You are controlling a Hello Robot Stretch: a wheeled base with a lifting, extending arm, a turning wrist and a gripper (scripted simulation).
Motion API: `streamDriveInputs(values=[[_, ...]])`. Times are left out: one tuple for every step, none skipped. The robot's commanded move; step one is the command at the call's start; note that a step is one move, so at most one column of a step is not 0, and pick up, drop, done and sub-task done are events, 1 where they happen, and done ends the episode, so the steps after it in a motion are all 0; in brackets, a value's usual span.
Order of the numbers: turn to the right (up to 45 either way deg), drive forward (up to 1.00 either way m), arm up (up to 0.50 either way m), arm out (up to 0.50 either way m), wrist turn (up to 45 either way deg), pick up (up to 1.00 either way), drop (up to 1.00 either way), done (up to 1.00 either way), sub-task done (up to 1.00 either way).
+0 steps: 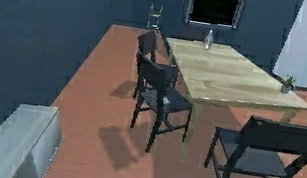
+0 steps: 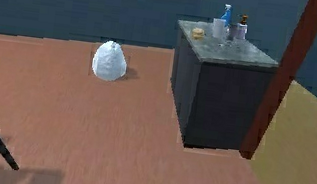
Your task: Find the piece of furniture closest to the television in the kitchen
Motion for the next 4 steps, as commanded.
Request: streamDriveInputs(values=[[0.0, 0.40, 0.00, 0.00, 0.0, 0.00, 0.00, 0.00, 0.00], [27.0, 0.00, 0.00, 0.00, 0.0, 0.00, 0.00, 0.00, 0.00], [0.0, 0.20, 0.00, 0.00, 0.0, 0.00, 0.00, 0.00, 0.00], [-45.0, 0.00, 0.00, 0.00, 0.0, 0.00, 0.00, 0.00, 0.00]])
